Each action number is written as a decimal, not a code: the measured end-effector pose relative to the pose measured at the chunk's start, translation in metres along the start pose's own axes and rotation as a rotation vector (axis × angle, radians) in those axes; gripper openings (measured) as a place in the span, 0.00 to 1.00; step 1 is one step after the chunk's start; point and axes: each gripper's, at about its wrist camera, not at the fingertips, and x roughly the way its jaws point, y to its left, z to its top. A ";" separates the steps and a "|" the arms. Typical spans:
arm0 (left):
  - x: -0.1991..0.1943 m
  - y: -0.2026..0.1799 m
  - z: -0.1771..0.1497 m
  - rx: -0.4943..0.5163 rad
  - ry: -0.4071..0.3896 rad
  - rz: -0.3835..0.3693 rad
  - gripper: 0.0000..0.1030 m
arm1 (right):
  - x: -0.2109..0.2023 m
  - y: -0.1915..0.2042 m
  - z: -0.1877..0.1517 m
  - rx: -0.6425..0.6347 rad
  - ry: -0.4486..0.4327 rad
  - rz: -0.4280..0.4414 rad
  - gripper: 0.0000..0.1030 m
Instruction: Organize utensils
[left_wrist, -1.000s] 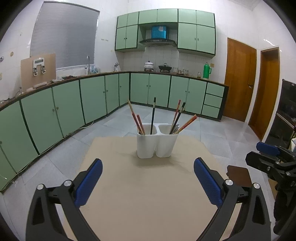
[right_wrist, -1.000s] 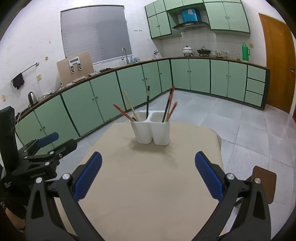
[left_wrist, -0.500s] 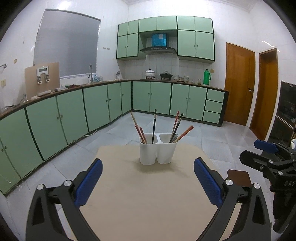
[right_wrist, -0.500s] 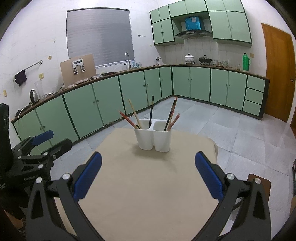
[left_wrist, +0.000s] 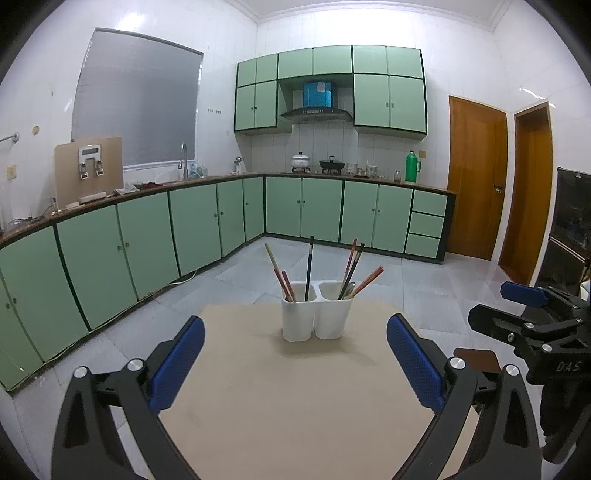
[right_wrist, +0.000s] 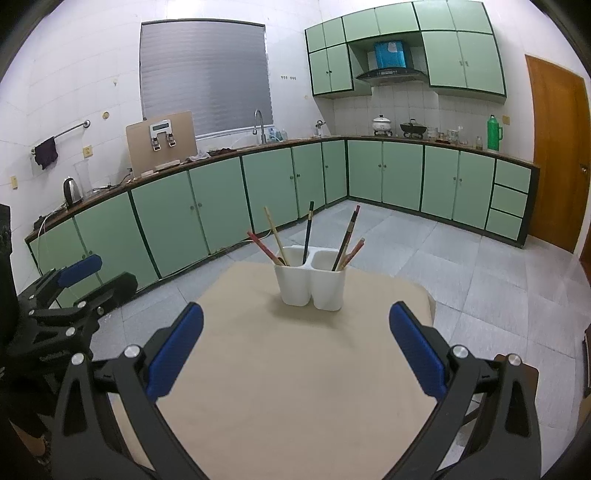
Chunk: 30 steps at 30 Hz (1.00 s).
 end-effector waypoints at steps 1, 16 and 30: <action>-0.001 0.000 0.000 0.001 -0.002 0.001 0.94 | 0.000 0.001 0.000 -0.001 -0.001 0.000 0.95; -0.009 0.003 0.000 0.001 -0.021 0.005 0.94 | -0.004 0.006 0.001 -0.010 -0.010 0.000 0.95; -0.008 0.002 0.001 0.003 -0.023 0.007 0.94 | -0.004 0.008 0.002 -0.008 -0.007 -0.001 0.95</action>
